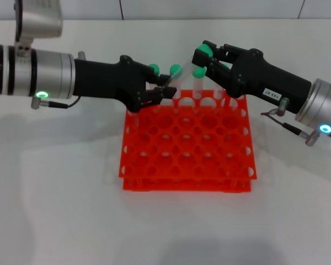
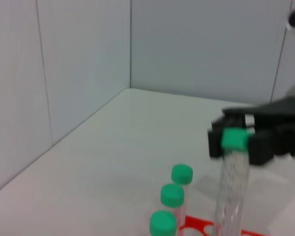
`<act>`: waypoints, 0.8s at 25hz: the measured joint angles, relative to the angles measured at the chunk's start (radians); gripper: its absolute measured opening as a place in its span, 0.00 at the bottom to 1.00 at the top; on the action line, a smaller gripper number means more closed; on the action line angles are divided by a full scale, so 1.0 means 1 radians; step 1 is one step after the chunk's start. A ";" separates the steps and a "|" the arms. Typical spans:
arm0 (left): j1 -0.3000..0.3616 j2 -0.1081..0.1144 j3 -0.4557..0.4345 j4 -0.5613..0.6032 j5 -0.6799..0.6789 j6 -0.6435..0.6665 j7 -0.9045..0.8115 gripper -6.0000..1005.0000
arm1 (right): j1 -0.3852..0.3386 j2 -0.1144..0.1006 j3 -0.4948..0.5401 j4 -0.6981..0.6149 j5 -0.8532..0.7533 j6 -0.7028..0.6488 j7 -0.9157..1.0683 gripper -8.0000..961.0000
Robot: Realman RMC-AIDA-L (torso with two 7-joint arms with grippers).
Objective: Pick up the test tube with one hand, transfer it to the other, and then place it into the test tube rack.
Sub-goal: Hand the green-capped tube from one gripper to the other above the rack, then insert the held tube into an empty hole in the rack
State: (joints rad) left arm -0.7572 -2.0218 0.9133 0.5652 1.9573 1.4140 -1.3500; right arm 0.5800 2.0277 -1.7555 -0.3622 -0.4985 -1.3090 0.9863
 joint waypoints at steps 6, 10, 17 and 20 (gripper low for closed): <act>0.015 -0.028 0.025 0.100 0.023 0.005 -0.131 0.28 | -0.004 0.000 -0.002 0.000 -0.005 0.000 0.000 0.28; 0.043 -0.029 0.101 0.193 0.024 0.006 -0.249 0.38 | -0.005 0.000 -0.002 0.001 -0.005 0.000 0.000 0.29; 0.126 -0.031 0.179 0.460 0.060 0.068 -0.466 0.57 | -0.006 -0.001 -0.002 0.002 -0.007 0.001 0.000 0.29; 0.155 -0.028 0.175 0.585 0.063 0.131 -0.577 0.68 | -0.006 -0.005 -0.002 0.003 -0.013 0.001 0.003 0.30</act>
State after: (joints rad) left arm -0.6019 -2.0498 1.0883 1.1499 2.0202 1.5453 -1.9269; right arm 0.5737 2.0228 -1.7580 -0.3592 -0.5118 -1.3082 0.9893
